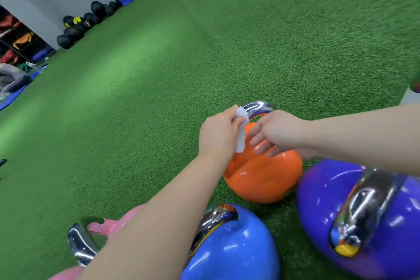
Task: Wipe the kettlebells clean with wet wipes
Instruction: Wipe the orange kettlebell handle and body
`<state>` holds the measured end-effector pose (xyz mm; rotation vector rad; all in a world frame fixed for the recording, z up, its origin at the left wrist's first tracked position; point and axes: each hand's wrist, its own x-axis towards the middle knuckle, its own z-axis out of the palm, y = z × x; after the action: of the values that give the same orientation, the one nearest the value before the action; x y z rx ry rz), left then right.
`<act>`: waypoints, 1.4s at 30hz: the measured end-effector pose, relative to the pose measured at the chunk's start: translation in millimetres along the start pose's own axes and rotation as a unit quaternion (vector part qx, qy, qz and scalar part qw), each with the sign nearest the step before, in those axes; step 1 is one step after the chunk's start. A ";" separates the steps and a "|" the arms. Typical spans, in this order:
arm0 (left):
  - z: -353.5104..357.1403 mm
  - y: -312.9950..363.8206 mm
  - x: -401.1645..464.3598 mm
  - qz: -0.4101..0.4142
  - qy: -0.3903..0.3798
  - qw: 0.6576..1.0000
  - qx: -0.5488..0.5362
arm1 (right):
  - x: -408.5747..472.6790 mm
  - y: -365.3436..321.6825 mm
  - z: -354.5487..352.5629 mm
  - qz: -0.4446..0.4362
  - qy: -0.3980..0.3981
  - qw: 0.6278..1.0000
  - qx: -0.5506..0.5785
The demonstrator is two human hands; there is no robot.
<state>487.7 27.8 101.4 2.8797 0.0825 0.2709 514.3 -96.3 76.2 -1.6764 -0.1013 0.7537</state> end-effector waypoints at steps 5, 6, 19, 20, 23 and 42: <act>2.9 -7.1 -6.3 -0.029 -0.001 0.999 -0.032 | -18.7 -13.5 -15.5 -0.395 0.154 0.842 -0.335; 3.2 -10.9 -9.4 -0.026 0.007 0.998 -0.060 | -17.2 -14.5 -14.7 -0.447 0.127 0.795 -0.389; 15.2 -57.7 -32.6 -0.185 0.200 0.896 -0.351 | 43.1 -1.4 56.2 -0.527 0.088 0.507 -0.676; 15.4 -58.8 -33.3 -0.186 0.200 0.899 -0.343 | 44.8 -2.0 53.9 -0.537 0.078 0.503 -0.673; 16.4 -58.8 -34.0 -0.177 0.194 0.913 -0.312 | 44.3 -4.7 33.3 -0.566 0.067 0.488 -0.661; 18.8 -48.4 -31.3 -0.144 0.213 0.938 -0.230 | 35.4 8.7 78.0 -0.387 0.108 0.417 -0.815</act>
<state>458.9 67.7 66.0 2.2637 0.4495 0.7420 498.2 -16.1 49.2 -2.9628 -1.8159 -0.7708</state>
